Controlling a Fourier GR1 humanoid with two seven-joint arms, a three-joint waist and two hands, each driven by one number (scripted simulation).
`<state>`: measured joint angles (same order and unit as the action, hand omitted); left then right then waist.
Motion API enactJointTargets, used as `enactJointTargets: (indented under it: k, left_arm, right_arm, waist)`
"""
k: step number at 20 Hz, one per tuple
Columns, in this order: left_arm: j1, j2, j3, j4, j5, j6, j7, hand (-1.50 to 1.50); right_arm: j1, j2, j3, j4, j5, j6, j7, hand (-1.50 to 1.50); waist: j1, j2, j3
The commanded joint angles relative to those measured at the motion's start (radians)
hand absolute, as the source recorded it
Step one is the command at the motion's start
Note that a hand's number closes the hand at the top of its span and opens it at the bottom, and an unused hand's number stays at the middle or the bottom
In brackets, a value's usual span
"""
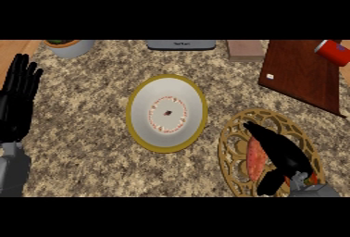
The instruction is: Pick the sweet potato from the placemat and place it in the bowl
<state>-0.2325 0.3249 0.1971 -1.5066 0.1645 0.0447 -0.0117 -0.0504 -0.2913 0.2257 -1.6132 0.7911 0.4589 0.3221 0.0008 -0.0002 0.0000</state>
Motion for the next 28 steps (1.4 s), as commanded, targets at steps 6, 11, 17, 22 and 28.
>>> enactJointTargets:
  k: [6,11,17,22,28]
  left_arm:
    - [-0.027,-0.030,-0.009,-0.025,-0.023,0.018,0.027,0.00]
    - [0.012,-0.065,-0.012,0.024,-0.061,0.016,-0.053,0.00]
    - [0.028,-0.016,0.043,0.005,-0.016,-0.037,-0.022,0.00]
    - [0.050,0.001,0.067,-0.010,-0.019,-0.022,-0.016,0.00]
    - [0.028,0.005,0.059,-0.060,-0.005,-0.023,0.048,0.00]
  right_arm:
    - [-0.087,-0.011,-0.055,0.132,0.059,-0.129,-0.177,1.50]
    - [-0.044,0.002,-0.038,0.155,0.122,-0.195,-0.248,1.50]
    - [0.131,-0.043,-0.070,0.029,0.175,-0.261,-0.236,1.50]
    - [0.369,-0.100,-0.252,-0.018,0.197,-0.334,-0.068,1.50]
    - [0.596,-0.124,-0.361,-0.350,0.191,-0.394,-0.039,1.50]
  waist:
    - [0.002,0.001,0.000]
    - [0.000,0.001,0.000]
    - [-0.006,-0.001,0.000]
    - [-0.054,-0.009,-0.001]
    - [-0.033,-0.008,-0.001]
